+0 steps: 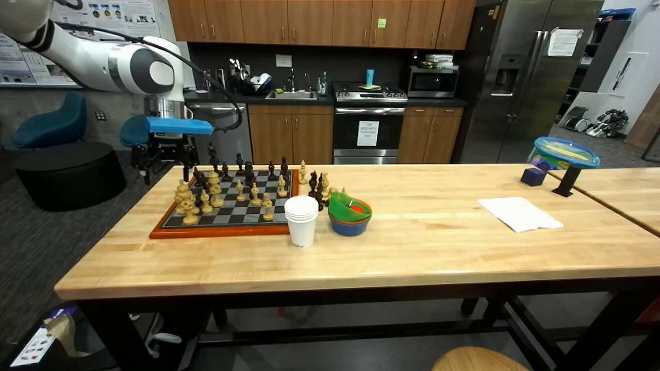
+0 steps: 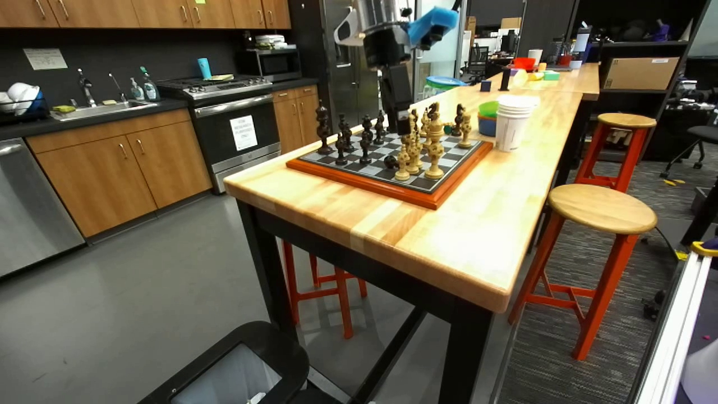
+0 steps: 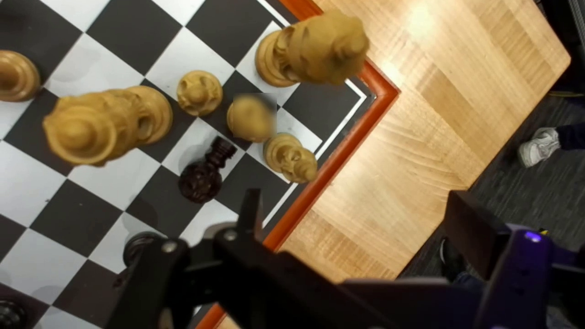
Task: Move a chess piece on the chess board
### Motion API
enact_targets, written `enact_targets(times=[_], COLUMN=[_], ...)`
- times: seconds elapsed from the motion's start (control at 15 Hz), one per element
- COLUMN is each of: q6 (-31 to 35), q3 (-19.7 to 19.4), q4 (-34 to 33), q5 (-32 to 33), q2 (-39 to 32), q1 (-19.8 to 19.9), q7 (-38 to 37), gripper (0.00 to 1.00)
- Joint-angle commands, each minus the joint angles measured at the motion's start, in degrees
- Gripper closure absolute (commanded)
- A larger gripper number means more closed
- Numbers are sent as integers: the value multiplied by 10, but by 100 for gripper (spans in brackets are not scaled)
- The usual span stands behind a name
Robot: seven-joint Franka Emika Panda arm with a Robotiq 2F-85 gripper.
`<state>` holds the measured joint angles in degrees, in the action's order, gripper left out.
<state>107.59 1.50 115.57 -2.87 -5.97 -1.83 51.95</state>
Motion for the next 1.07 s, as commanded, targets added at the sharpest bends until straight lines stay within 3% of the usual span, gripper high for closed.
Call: enact_targets(times=[0.0, 0.73, 1.0], q6=[1, 2, 11], q3=[6, 7, 5], q4=[-4, -3, -9], q5=[0, 3, 11], q2=[3, 5, 2], q1=[4, 4, 3], q7=[-2, 0, -35], gripper=[0, 0, 0])
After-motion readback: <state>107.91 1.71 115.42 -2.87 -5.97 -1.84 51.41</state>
